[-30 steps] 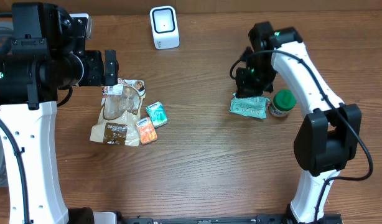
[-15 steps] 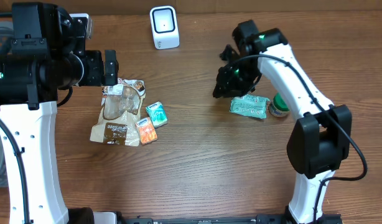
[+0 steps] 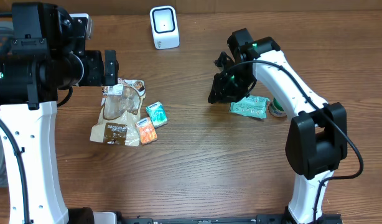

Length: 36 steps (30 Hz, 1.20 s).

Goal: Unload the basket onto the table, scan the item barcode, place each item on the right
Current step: 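Lift the right gripper and move it left toward the Kleenex packs, then lower the right gripper and grasp the teal Kleenex pack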

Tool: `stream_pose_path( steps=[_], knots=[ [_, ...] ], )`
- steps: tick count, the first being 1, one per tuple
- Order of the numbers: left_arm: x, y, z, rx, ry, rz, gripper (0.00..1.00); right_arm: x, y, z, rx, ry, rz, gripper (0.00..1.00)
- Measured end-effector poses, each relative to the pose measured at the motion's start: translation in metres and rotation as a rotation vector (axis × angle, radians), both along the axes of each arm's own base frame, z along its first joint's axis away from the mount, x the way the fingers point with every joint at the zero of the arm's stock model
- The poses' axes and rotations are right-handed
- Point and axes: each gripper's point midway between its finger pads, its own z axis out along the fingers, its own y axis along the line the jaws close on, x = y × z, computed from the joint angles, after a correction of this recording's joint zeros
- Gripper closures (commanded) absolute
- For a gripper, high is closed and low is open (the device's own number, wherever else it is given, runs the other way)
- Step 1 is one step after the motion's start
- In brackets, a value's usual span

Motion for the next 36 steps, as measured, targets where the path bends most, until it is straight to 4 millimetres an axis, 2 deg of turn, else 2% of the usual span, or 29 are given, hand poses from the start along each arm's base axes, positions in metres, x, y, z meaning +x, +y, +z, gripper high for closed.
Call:
stream_pose_path(
  steps=[4,9,18,21,31,36],
  knots=[
    [0.000,0.000,0.000,0.000,0.000,0.000,0.00,-0.001,0.007,-0.001,0.012,-0.005,0.005,0.68],
    [0.000,0.000,0.000,0.000,0.000,0.000,0.00,0.001,0.024,0.001,0.043,-0.034,0.024,0.68],
    [0.000,0.000,0.000,0.000,0.000,0.000,0.00,0.002,0.080,0.005,0.109,-0.127,0.076,0.59],
    [0.000,0.000,0.000,0.000,0.000,0.000,0.00,0.002,0.099,-0.001,0.127,-0.145,0.092,0.59],
    [0.000,0.000,0.000,0.000,0.000,0.000,0.00,-0.015,0.157,-0.040,0.149,-0.121,0.116,0.59],
    [0.000,0.000,0.000,0.000,0.000,0.000,0.00,-0.025,0.165,-0.068,0.097,-0.079,0.099,0.60]
  ],
)
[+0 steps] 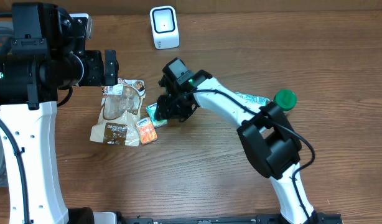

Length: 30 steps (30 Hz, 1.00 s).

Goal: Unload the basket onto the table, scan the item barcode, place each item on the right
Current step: 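Lower the right gripper and grasp the teal Kleenex pack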

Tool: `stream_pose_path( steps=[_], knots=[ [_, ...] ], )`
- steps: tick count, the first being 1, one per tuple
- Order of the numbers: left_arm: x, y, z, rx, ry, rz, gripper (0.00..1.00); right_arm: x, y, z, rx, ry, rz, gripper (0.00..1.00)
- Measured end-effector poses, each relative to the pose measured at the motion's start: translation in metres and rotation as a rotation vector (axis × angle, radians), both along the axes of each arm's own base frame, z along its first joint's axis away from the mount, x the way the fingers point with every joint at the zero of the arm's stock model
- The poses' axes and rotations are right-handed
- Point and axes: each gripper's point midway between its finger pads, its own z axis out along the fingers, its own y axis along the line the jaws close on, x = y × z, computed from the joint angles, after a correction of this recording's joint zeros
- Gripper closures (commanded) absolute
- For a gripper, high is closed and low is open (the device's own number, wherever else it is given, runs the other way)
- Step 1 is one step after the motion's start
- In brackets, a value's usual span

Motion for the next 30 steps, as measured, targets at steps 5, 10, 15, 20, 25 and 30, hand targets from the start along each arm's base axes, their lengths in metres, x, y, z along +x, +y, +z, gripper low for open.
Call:
stream_pose_path(
  steps=[5,10,15,20,25,30],
  knots=[
    [0.000,0.000,0.000,0.000,0.000,0.000,0.00,0.003,-0.004,-0.013,-0.039,0.009,-0.034,0.65],
    [0.000,0.000,0.000,0.000,0.000,0.000,0.00,0.005,-0.005,-0.014,-0.049,0.002,-0.051,0.90],
    [0.000,0.000,0.000,0.000,0.000,0.000,0.00,0.005,-0.004,-0.013,-0.046,0.001,-0.054,0.96],
    [0.000,0.000,0.000,0.000,0.000,0.000,0.01,0.001,-0.009,-0.014,-0.064,0.000,-0.009,0.96],
    [0.000,0.000,0.000,0.000,0.000,0.000,0.00,-0.013,-0.033,-0.010,-0.140,0.002,0.149,0.96],
    [0.000,0.000,0.000,0.000,0.000,0.000,0.00,-0.019,-0.070,-0.001,-0.224,-0.053,0.365,0.96]
  ],
)
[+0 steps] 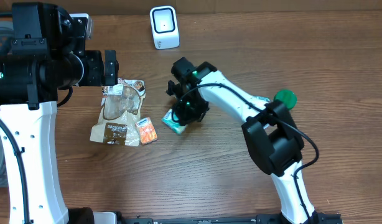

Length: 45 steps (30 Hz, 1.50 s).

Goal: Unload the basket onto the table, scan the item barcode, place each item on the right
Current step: 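Lower the right gripper and grasp the teal Kleenex pack, then lift the teal Kleenex pack and carry it right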

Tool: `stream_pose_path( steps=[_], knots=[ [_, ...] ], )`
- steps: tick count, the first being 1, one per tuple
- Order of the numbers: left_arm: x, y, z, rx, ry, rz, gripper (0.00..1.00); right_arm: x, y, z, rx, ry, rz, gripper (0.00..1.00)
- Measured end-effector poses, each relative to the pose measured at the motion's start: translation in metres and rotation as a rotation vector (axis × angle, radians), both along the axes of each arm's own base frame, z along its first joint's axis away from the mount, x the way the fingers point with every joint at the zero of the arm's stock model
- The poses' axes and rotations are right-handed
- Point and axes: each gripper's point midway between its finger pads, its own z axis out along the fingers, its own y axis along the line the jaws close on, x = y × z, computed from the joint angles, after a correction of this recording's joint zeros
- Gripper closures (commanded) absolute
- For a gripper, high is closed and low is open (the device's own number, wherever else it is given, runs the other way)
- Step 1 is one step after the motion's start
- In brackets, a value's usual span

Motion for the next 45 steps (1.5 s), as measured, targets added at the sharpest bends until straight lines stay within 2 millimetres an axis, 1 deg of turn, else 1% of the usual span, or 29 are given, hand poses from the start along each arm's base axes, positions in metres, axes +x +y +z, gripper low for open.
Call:
stream_pose_path(
  steps=[2,3,7,9,12,15,19,22,26,30,33,40,43,45],
  knots=[
    [0.000,0.000,0.000,0.000,0.000,0.000,0.00,0.002,-0.013,0.003,-0.029,-0.037,0.086,0.96],
    [0.000,0.000,0.000,0.000,0.000,0.000,0.00,0.004,-0.016,0.003,-0.038,-0.054,0.115,0.96],
    [0.000,0.000,0.000,0.000,0.000,0.000,0.00,0.011,-0.024,0.002,-0.067,-0.108,0.201,0.96],
    [0.000,0.000,0.000,0.000,0.000,0.000,0.00,0.014,-0.026,0.001,-0.073,-0.123,0.213,0.96],
    [0.000,0.000,0.000,0.000,0.000,0.000,0.00,0.017,-0.030,0.001,-0.083,-0.115,0.160,0.96],
    [0.000,0.000,0.000,0.000,0.000,0.000,0.01,0.014,-0.040,0.004,-0.086,-0.048,0.082,0.96],
    [0.000,0.000,0.000,0.000,0.000,0.000,0.00,0.008,-0.049,0.017,0.006,0.081,-0.017,0.96],
    [0.000,0.000,0.000,0.000,0.000,0.000,0.00,0.010,-0.049,0.037,0.156,0.164,-0.081,0.96],
    [0.000,0.000,0.000,0.000,0.000,0.000,0.00,0.022,-0.050,0.078,0.407,0.228,-0.160,0.96],
    [0.000,0.000,0.000,0.000,0.000,0.000,0.00,0.030,-0.055,0.121,0.640,0.280,-0.212,0.96],
    [0.000,0.000,0.000,0.000,0.000,0.000,0.01,0.036,-0.058,0.145,0.778,0.310,-0.240,0.96],
    [0.000,0.000,0.000,0.000,0.000,0.000,0.01,0.045,-0.062,0.181,0.989,0.365,-0.291,0.96],
    [0.000,0.000,0.000,0.000,0.000,0.000,0.01,0.048,-0.064,0.194,1.067,0.386,-0.307,0.96],
    [0.000,0.000,0.000,0.000,0.000,0.000,0.00,0.049,-0.063,0.199,1.092,0.402,-0.315,0.96]
  ],
)
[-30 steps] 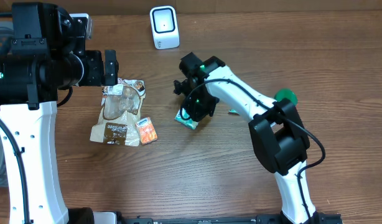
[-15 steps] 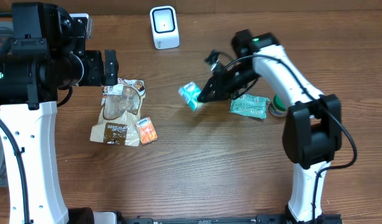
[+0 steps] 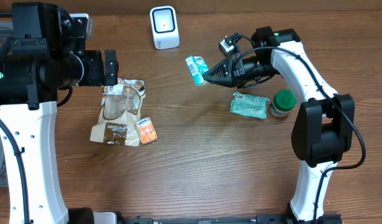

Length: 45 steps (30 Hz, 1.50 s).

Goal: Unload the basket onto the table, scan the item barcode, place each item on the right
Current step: 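Lift the teal Kleenex pack and carry it right, then hold the teal Kleenex pack in front of the white scanner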

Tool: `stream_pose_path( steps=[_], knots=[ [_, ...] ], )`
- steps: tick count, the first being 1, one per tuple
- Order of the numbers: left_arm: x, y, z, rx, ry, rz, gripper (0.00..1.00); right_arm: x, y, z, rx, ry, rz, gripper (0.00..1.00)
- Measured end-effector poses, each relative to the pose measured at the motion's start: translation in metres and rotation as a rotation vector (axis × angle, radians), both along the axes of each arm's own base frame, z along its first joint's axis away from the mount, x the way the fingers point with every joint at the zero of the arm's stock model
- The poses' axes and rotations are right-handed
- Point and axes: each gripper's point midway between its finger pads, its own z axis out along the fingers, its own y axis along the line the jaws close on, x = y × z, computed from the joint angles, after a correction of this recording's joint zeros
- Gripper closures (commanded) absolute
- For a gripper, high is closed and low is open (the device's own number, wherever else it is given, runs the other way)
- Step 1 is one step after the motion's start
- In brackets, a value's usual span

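Note:
My right gripper (image 3: 203, 74) is shut on a small teal packet (image 3: 195, 67), holding it in the air right of the white barcode scanner (image 3: 164, 27), which stands at the table's far edge. The packet hangs a little below and to the right of the scanner's face. My left gripper (image 3: 109, 68) hovers at the upper end of a brown snack bag (image 3: 119, 115); whether its fingers are open or shut cannot be told. A small orange packet (image 3: 147, 130) lies against the bag's lower right corner.
A teal pouch (image 3: 249, 104) lies flat under my right arm, with a green-lidded jar (image 3: 282, 101) just right of it. The left arm's big black housing (image 3: 29, 59) fills the upper left.
The right gripper held the teal packet low on the table beside the orange packet. Now it holds the packet raised, farther back and to the right, near the scanner.
First my right gripper was at the teal pouch on the right. It then stood at the small teal packet beside the snack bag, then gripped it slightly right of there. Now the packet is lifted near the scanner. The left arm stayed still throughout.

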Motion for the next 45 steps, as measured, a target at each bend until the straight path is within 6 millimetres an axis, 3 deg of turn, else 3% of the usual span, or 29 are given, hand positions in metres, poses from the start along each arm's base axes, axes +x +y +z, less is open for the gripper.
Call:
stream_pose_path(
  steps=[15,23,30,33,36,39,45],
  knots=[
    [0.000,0.000,0.000,0.000,0.000,0.000,0.01,-0.007,-0.001,0.009,0.018,0.128,-0.009,0.96],
    [0.000,0.000,0.000,0.000,0.000,0.000,0.00,-0.007,-0.001,0.006,0.009,0.086,-0.005,0.96],
    [0.000,0.000,0.000,0.000,0.000,0.000,0.01,-0.001,-0.009,-0.042,-0.261,0.010,0.016,0.96],
    [0.000,0.000,0.000,0.000,0.000,0.000,0.00,0.007,-0.017,-0.069,-0.454,0.024,-0.011,0.96],
    [0.000,0.000,0.000,0.000,0.000,0.000,0.00,0.019,-0.028,-0.081,-0.666,0.023,-0.067,0.96],
    [0.000,0.000,0.000,0.000,0.000,0.000,0.00,0.042,-0.036,-0.071,-0.850,-0.047,-0.162,0.96],
    [0.000,0.000,0.000,0.000,0.000,0.000,0.00,0.099,-0.029,-0.014,-1.056,-0.361,-0.432,0.96]
  ],
)
